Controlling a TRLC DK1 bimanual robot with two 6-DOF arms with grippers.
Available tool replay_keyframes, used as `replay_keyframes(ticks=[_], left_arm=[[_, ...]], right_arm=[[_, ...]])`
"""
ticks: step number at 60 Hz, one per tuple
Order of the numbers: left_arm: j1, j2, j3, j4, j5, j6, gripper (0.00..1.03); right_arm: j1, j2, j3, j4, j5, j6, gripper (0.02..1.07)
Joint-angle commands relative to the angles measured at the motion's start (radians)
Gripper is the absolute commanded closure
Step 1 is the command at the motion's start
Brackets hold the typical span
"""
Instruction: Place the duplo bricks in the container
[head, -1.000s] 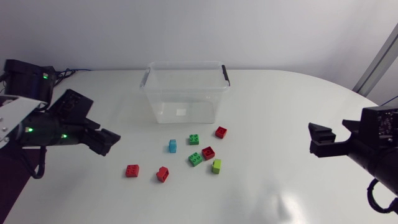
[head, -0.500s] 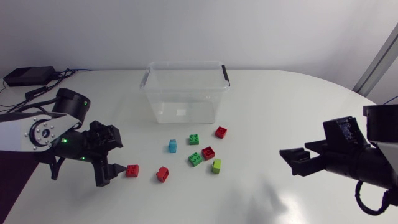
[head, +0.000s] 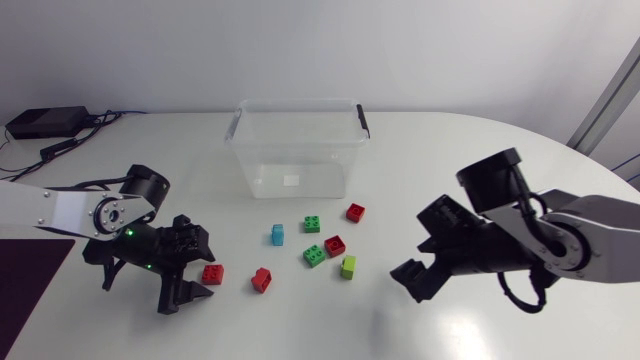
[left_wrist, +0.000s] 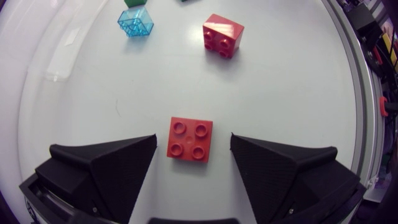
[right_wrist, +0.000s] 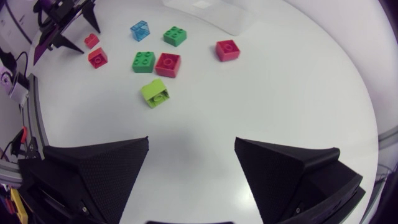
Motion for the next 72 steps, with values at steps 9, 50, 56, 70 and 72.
replay_keyframes(ticks=[9, 50, 56, 70, 72], left_arm=[[-0.021, 0.069, 0.036, -0.008, 0.024, 0.07, 0.68], [-0.044, -0.071, 0.258, -0.384, 0.117, 0.093, 0.84], [-0.042, -0.111, 0.321, -0.396, 0.137, 0.055, 0.84], [-0.042, -0.066, 0.568, -0.43, 0.214, -0.098, 0.83], [-0.047, -0.043, 0.599, -0.427, 0.216, -0.118, 0.83]], right_arm=[[0.122, 0.168, 0.055, 0.094, 0.008, -0.051, 0.07], [0.209, 0.45, 0.17, 0.23, 0.029, -0.205, 0.23], [0.219, 0.479, 0.182, 0.232, 0.029, -0.211, 0.4], [0.219, 0.484, 0.182, 0.244, 0.029, -0.203, 0.78], [0.217, 0.471, 0.177, 0.244, 0.029, -0.202, 0.79]])
